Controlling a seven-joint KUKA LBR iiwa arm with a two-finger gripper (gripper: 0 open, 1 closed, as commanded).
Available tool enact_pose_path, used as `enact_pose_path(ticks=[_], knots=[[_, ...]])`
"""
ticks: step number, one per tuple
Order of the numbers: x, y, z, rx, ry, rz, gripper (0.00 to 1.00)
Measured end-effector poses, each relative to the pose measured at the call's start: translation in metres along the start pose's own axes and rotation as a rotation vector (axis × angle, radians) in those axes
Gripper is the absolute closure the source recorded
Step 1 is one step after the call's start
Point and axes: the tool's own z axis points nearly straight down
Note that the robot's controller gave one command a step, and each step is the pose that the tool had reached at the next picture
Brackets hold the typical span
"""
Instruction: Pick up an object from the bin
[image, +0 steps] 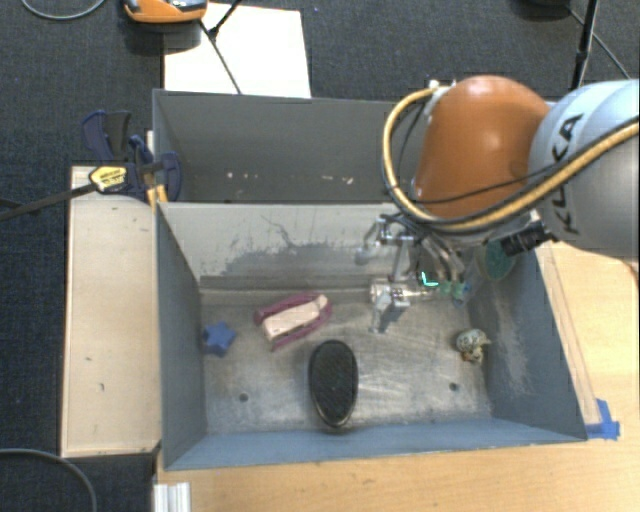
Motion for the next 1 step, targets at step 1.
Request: enact_pose_path(ticks=[1], knots=[[0.0092,0.0945,0.1154,-0.002,0.003,-0.044,0.0]])
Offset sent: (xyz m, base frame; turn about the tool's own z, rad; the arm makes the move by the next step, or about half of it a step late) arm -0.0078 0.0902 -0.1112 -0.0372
